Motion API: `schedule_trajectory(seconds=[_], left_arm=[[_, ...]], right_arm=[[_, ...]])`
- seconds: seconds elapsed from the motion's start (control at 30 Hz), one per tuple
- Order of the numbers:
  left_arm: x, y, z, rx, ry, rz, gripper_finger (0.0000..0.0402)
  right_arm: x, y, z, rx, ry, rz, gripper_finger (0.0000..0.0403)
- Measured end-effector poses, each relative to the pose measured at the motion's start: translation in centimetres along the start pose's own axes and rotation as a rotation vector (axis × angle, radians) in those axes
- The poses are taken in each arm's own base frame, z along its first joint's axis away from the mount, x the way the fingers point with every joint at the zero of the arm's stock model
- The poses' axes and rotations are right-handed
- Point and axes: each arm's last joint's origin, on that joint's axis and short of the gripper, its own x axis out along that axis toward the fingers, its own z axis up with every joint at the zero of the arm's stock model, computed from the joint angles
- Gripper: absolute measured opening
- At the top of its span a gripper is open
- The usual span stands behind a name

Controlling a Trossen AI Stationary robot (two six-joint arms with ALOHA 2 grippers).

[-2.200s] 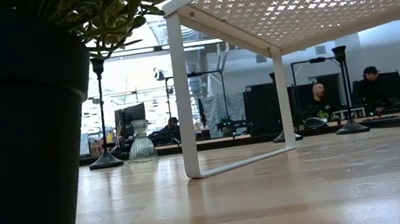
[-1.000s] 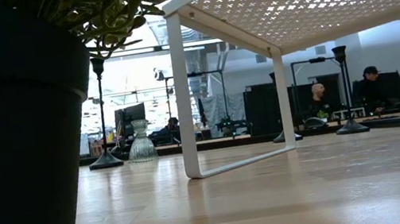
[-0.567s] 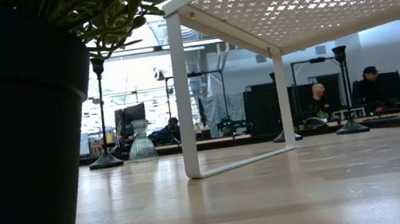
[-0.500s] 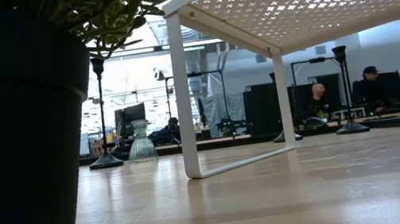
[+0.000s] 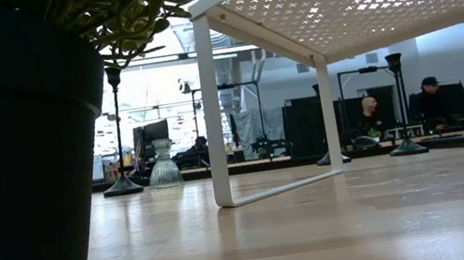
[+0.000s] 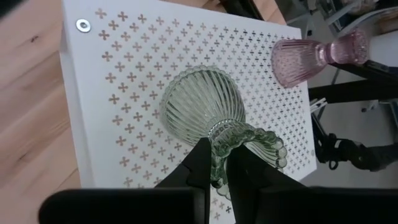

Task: Pick & Place candle stick holders
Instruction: Put the bottom green glass candle holder on the shelf aligned with the pink glass candle holder

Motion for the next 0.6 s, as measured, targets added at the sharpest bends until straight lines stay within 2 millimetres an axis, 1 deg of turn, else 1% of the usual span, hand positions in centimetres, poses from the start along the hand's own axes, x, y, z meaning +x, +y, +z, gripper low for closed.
schedule_trajectory(seconds=[0.1, 0.33, 0.6], left_arm=[[0.0, 0.0, -0.01, 0.0, 0.0, 0.0, 0.0028], [0.0, 0.01, 0.03, 0.0, -0.001, 0.0, 0.0057], [0.0, -0.09, 0.0, 0.019, -0.003, -0.007, 0.0063]], right_arm=[[0.0, 0.0, 0.0, 0.0, 0.0, 0.0, 0.0168], [0.0, 0.04, -0.03, 0.0, 0.011, 0.016, 0.0167], [0.0, 0.07, -0.05, 0.0, 0.018, 0.025, 0.0171]])
